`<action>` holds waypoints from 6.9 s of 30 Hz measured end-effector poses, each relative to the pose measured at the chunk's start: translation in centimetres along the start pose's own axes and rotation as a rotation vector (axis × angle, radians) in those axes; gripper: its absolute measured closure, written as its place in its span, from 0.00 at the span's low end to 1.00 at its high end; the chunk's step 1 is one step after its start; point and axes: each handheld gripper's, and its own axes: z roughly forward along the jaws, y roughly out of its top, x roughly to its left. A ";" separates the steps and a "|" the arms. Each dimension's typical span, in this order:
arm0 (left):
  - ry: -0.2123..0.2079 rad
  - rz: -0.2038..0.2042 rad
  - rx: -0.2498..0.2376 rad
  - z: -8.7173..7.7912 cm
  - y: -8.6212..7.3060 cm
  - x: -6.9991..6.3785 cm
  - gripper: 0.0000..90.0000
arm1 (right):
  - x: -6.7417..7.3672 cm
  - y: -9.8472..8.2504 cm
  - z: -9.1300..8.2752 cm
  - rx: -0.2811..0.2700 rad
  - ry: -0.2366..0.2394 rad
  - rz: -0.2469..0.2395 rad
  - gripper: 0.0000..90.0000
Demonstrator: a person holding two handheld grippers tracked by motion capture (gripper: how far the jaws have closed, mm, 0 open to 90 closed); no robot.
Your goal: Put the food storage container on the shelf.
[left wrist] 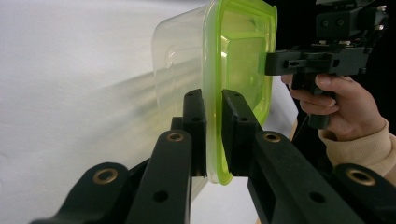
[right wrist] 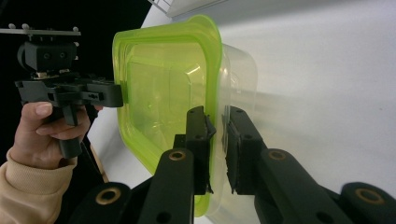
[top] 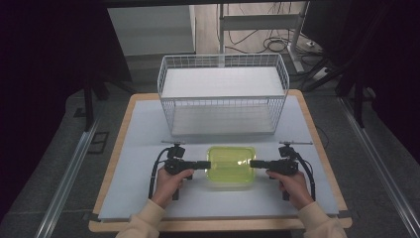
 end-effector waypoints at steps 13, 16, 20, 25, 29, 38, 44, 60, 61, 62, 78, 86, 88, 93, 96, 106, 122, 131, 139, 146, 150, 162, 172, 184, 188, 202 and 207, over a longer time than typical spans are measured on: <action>-0.005 0.014 -0.020 -0.8 -0.1 -0.6 0.91 | 1.0 0.0 -0.4 -0.015 0.002 -0.038 0.89; -0.010 0.019 -0.023 -1.0 -0.1 -0.8 0.91 | 1.2 0.1 -0.6 -0.025 0.003 -0.047 0.89; -0.012 0.021 -0.031 -1.2 0.0 -1.1 0.91 | 1.6 0.2 -0.8 -0.037 0.002 -0.062 0.89; -0.017 0.027 -0.038 -1.5 0.1 -1.3 0.91 | 1.9 0.3 -0.9 -0.039 0.003 -0.070 0.89; -0.022 0.031 -0.053 -1.8 0.2 -1.6 0.91 | 2.3 0.5 -1.1 -0.049 0.007 -0.081 0.89; -0.024 0.046 -0.073 -2.7 0.9 -2.2 0.91 | 3.2 1.3 -1.4 -0.065 0.016 -0.100 0.89; -0.020 0.058 -0.094 -3.8 1.6 -2.7 0.91 | 4.6 2.3 -1.4 -0.073 0.016 -0.128 0.89; -0.027 0.080 -0.120 -5.0 3.4 -4.1 0.92 | 6.8 4.4 -2.5 -0.106 0.002 -0.173 0.89; -0.026 0.081 -0.123 -5.1 3.5 -4.2 0.92 | 6.8 4.5 -2.6 -0.104 0.002 -0.176 0.89; -0.027 0.081 -0.125 -5.1 3.6 -4.2 0.92 | 6.9 4.6 -2.6 -0.104 0.003 -0.173 0.89; -0.037 0.072 -0.144 -6.1 5.3 -4.7 0.92 | 8.3 6.3 -3.1 -0.113 0.001 -0.196 0.89; -0.037 0.084 -0.155 -6.9 6.3 -5.5 0.92 | 9.4 7.2 -3.6 -0.125 -0.001 -0.219 0.89; -0.036 0.083 -0.160 -7.0 6.6 -5.7 0.92 | 9.6 7.4 -3.7 -0.131 -0.003 -0.227 0.89; -0.033 0.094 -0.162 -7.3 7.3 -6.1 0.92 | 10.1 8.0 -4.0 -0.142 -0.004 -0.232 0.89; -0.033 0.097 -0.161 -7.6 7.9 -6.3 0.92 | 10.5 8.4 -4.1 -0.146 -0.003 -0.233 0.89; -0.029 0.107 -0.168 -8.2 10.5 -7.0 0.91 | 11.5 10.5 -4.6 -0.163 -0.011 -0.243 0.89; -0.014 0.114 -0.190 -8.5 17.1 -6.4 0.91 | 12.7 16.8 -4.7 -0.180 -0.044 -0.248 0.89; -0.018 0.087 -0.189 -7.6 20.4 -5.3 0.91 | 11.1 20.1 -4.1 -0.194 -0.042 -0.206 0.89; 0.003 0.059 -0.204 -7.1 22.1 -4.4 0.91 | 10.1 22.3 -3.1 -0.192 -0.046 -0.168 0.89; 0.028 0.037 -0.203 -6.5 22.8 -3.2 0.91 | 9.7 23.7 -2.2 -0.179 -0.081 -0.159 0.89; -0.002 0.024 -0.227 -6.3 22.8 -2.7 0.90 | 9.2 23.8 -1.8 -0.179 -0.082 -0.143 0.88; 0.060 -0.011 -0.259 -5.4 23.3 -1.9 0.62 | 8.9 24.1 0.1 -0.193 -0.232 -0.192 0.65; 0.109 0.047 -0.357 -7.8 22.5 -3.5 0.28 | 10.6 22.9 -2.1 -0.272 -0.251 -0.291 0.42; 0.142 0.206 -0.318 -10.5 14.2 -7.1 0.26 | 11.2 16.3 -5.4 -0.245 -0.175 -0.436 0.37; 0.145 0.250 -0.290 -10.4 10.5 -7.5 0.26 | 10.5 12.9 -5.7 -0.217 -0.163 -0.483 0.35; 0.152 0.307 -0.211 -8.4 0.1 -4.8 0.27 | 6.0 1.6 -4.5 -0.143 -0.160 -0.556 0.31; 0.163 0.303 -0.184 -7.8 -0.5 -4.2 0.27 | 5.0 0.4 -3.9 -0.124 -0.159 -0.546 0.31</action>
